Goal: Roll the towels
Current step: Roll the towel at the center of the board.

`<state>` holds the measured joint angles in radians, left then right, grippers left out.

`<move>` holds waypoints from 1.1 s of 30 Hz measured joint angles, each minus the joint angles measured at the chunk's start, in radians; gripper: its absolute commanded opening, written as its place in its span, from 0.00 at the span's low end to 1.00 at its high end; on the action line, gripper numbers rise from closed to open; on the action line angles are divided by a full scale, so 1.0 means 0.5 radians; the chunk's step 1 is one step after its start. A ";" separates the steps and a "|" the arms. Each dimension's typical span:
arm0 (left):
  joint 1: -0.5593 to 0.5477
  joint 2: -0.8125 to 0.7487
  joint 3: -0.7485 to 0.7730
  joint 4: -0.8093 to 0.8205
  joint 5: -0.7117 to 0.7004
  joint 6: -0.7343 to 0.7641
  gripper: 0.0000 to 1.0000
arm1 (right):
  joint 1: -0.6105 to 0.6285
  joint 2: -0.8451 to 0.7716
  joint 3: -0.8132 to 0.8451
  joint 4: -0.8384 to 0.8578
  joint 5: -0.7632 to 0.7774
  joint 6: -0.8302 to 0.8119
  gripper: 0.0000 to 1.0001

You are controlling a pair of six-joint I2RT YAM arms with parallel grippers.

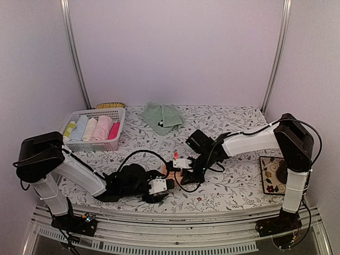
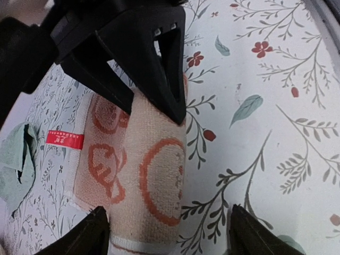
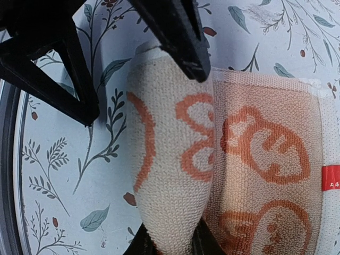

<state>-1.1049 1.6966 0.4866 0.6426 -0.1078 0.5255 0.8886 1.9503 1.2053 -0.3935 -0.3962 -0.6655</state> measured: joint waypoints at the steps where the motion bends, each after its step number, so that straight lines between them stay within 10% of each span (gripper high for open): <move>1: -0.005 0.024 0.021 0.001 -0.021 0.015 0.77 | -0.004 0.003 0.000 -0.002 -0.010 0.001 0.20; 12: -0.018 0.182 0.186 -0.027 -0.131 0.148 0.61 | -0.029 0.021 0.015 -0.018 -0.068 -0.001 0.20; 23: -0.023 0.263 0.307 -0.173 -0.127 0.210 0.16 | -0.050 0.034 0.024 -0.027 -0.095 -0.001 0.25; 29: -0.023 0.272 0.390 -0.320 -0.092 0.187 0.13 | -0.055 0.011 -0.016 0.013 -0.060 0.013 0.53; 31: -0.017 0.274 0.426 -0.374 -0.050 0.172 0.15 | -0.064 -0.053 -0.105 0.070 -0.034 0.029 0.97; 33: 0.002 0.274 0.467 -0.436 0.014 0.141 0.15 | -0.067 -0.139 -0.199 0.107 -0.004 0.050 0.99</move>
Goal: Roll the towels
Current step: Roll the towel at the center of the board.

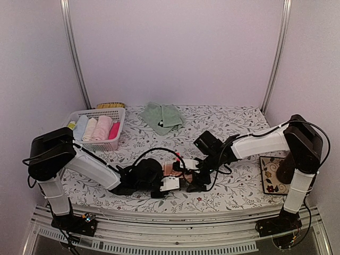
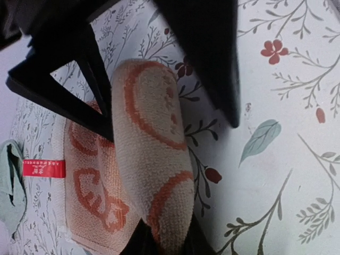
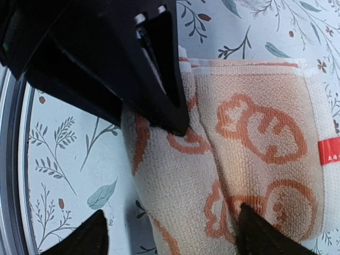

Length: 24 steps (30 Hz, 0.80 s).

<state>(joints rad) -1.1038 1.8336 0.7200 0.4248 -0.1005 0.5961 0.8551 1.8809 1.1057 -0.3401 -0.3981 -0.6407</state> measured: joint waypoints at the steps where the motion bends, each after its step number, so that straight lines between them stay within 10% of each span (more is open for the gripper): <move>1: 0.012 0.000 0.017 -0.032 0.043 -0.019 0.15 | -0.002 -0.053 -0.056 0.019 0.018 0.003 0.99; 24: 0.351 0.146 0.504 -0.720 0.901 -0.362 0.16 | 0.020 -1.413 -1.154 1.247 1.031 0.159 0.99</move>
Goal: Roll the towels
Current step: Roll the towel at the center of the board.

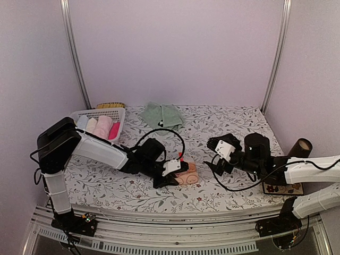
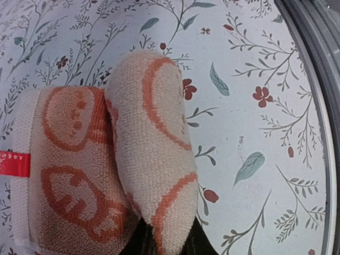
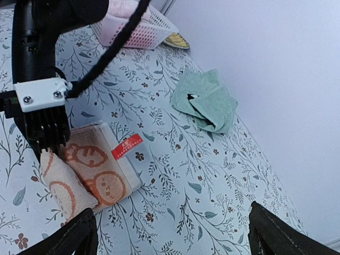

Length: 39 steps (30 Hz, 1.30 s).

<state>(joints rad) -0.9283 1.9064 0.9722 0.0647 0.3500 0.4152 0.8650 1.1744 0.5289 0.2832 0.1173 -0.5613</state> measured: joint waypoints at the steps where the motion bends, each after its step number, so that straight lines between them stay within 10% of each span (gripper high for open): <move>1: 0.019 0.021 0.031 -0.028 0.043 -0.015 0.15 | 0.005 -0.027 -0.026 0.060 0.000 -0.008 0.99; 30: 0.278 0.506 0.751 -0.719 0.845 -0.249 0.21 | 0.383 1.086 0.069 0.586 0.301 -0.993 0.78; 39: 0.342 0.556 0.774 -0.739 0.994 -0.270 0.33 | 0.390 1.225 0.105 0.694 0.440 -1.082 0.26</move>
<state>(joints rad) -0.7574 2.1845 1.3590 -0.3050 0.8471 0.2802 1.0599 1.7870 0.5812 0.6300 0.3374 -1.1023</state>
